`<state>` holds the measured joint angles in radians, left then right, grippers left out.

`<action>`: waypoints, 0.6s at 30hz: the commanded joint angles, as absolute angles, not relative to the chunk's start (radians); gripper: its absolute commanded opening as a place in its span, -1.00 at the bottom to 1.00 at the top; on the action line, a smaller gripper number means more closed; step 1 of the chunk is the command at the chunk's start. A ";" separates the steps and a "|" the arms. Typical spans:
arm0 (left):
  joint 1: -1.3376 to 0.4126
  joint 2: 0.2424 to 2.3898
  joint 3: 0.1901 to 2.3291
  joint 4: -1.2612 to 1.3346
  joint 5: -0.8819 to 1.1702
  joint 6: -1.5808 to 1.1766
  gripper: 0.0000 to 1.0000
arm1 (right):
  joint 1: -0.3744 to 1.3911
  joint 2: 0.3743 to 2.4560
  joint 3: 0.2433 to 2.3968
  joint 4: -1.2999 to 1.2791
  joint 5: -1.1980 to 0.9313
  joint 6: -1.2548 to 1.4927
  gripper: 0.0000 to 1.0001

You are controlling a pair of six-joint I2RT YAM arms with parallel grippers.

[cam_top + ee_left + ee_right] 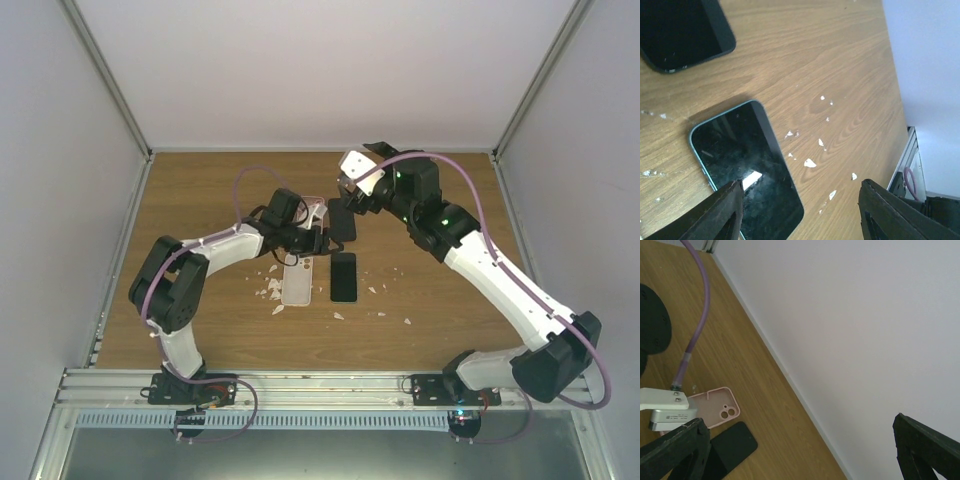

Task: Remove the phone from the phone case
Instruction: Reset both arms

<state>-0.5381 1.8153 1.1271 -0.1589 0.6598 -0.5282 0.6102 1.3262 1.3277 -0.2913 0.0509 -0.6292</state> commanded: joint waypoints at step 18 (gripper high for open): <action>-0.286 1.534 1.312 -0.379 0.712 -0.304 0.98 | 0.413 1.398 1.470 -0.323 -0.082 -0.390 0.99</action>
<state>-0.3363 1.5642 1.2343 -0.2939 0.6788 -0.3733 0.4553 1.3922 1.4403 -0.3008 -0.0235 -0.4652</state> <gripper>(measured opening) 0.976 0.995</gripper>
